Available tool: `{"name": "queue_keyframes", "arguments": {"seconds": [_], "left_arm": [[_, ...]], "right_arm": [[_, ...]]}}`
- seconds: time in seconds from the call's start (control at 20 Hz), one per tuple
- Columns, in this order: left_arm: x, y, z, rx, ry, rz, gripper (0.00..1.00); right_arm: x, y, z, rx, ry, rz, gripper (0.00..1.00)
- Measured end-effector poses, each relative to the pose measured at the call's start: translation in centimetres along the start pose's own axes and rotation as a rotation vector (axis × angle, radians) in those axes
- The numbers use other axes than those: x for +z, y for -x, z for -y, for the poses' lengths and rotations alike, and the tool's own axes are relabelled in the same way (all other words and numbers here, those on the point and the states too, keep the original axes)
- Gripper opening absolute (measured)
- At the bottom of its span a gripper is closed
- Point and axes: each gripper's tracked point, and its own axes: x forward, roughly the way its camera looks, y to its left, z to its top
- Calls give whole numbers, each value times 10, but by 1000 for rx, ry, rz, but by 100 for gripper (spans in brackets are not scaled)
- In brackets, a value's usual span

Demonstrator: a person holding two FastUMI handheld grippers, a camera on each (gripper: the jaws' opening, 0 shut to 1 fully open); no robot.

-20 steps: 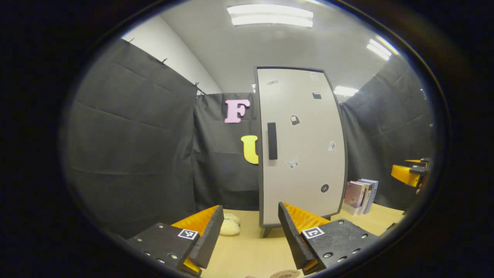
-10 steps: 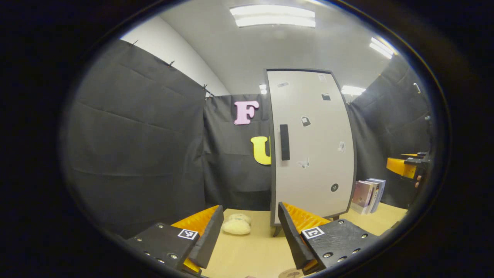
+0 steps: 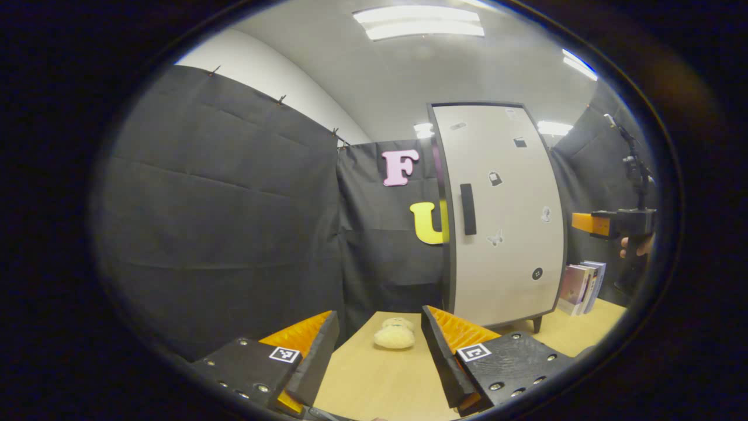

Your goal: Open the cabinet door with the right hand, grasp the bottle in the cabinet with the left hand and place it on the coaster, then close the cabinet door with the right hand.

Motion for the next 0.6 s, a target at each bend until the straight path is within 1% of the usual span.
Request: {"name": "queue_keyframes", "arguments": {"seconds": [0.15, 0.4, 0.6], "left_arm": [[1, 6, -24, 46, -8, 0, 82], [-7, 16, -59, 112, -10, -12, 82], [-13, 26, -89, 156, -16, -16, 82]], "right_arm": [[10, -20, -24, 38, -20, 16, 95], [22, -49, -66, 98, -19, 29, 95], [23, -74, -100, 140, -20, 2, 95]]}}
